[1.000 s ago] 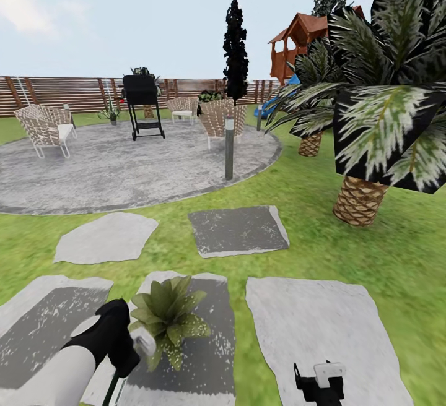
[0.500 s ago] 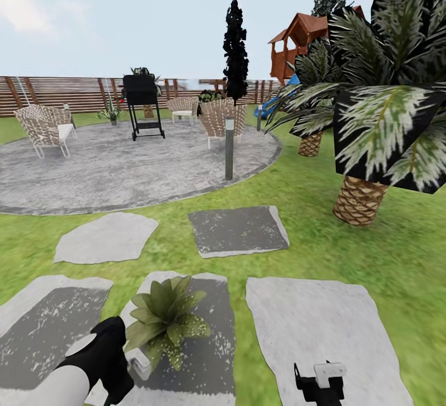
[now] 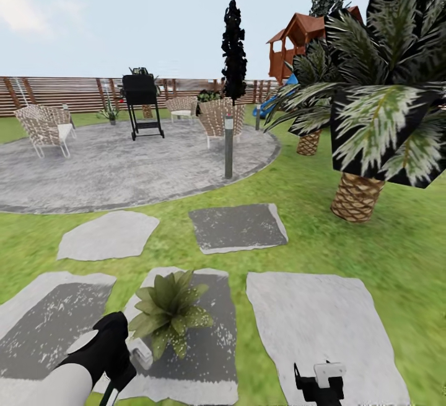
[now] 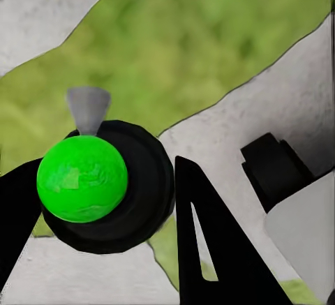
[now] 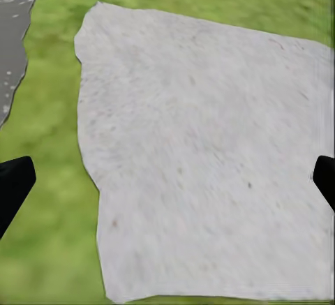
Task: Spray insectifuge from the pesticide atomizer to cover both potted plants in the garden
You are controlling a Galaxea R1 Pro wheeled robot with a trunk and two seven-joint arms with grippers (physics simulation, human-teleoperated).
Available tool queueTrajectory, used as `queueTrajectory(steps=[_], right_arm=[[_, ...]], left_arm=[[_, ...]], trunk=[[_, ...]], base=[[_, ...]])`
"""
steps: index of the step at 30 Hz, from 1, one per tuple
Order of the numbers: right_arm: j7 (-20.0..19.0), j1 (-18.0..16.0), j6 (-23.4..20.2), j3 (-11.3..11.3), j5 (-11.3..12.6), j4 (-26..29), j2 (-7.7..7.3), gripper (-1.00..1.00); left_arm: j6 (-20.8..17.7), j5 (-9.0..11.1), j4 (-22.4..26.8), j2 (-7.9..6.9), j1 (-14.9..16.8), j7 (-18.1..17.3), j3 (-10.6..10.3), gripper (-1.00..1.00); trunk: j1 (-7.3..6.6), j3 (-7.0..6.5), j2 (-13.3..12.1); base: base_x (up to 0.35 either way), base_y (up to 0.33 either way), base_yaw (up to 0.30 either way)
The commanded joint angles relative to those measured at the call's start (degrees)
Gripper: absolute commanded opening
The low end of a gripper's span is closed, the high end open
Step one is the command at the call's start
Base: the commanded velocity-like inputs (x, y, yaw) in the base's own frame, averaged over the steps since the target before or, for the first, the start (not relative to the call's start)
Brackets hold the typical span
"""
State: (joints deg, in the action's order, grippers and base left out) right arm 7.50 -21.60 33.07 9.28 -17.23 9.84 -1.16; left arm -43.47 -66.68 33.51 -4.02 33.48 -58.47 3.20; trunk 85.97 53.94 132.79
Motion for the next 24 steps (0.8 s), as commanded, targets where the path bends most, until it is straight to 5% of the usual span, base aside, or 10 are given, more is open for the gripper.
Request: queueTrajectory(steps=[1, 10, 15, 24], right_arm=[[0.3, -0.1, 0.2, 0.2, -0.6, -0.1, 0.02, 1.00], [0.3, 0.0, 0.2, 0.3, -0.6, -0.1, -0.05, 1.00], [0.3, -0.1, 0.2, 0.3, -0.6, -0.1, -0.01, 1.00], [0.3, -0.1, 0.2, 0.2, -0.7, -0.2, 0.02, 1.00]], left_arm=[[-0.3, -0.4, 0.1, 0.19, 0.0, -0.4, 0.2, -1.00], [-1.0, -0.5, 0.8, 0.22, 0.1, -0.5, 0.6, -1.00], [-0.9, -0.5, 0.7, 0.15, 0.0, -0.4, 7.9, -1.00], [-0.8, -1.2, -0.1, 0.58, 0.0, -0.3, 8.2, -1.00]], trunk=[[-0.01, 0.06, 0.0], [-0.01, 0.06, 0.0], [-0.01, 0.06, 0.0], [-0.01, 0.06, 0.0]], base=[[-0.001, 0.000, -0.229], [0.000, 0.000, -0.150], [0.000, 0.000, -0.002], [0.060, 0.075, 0.000]])
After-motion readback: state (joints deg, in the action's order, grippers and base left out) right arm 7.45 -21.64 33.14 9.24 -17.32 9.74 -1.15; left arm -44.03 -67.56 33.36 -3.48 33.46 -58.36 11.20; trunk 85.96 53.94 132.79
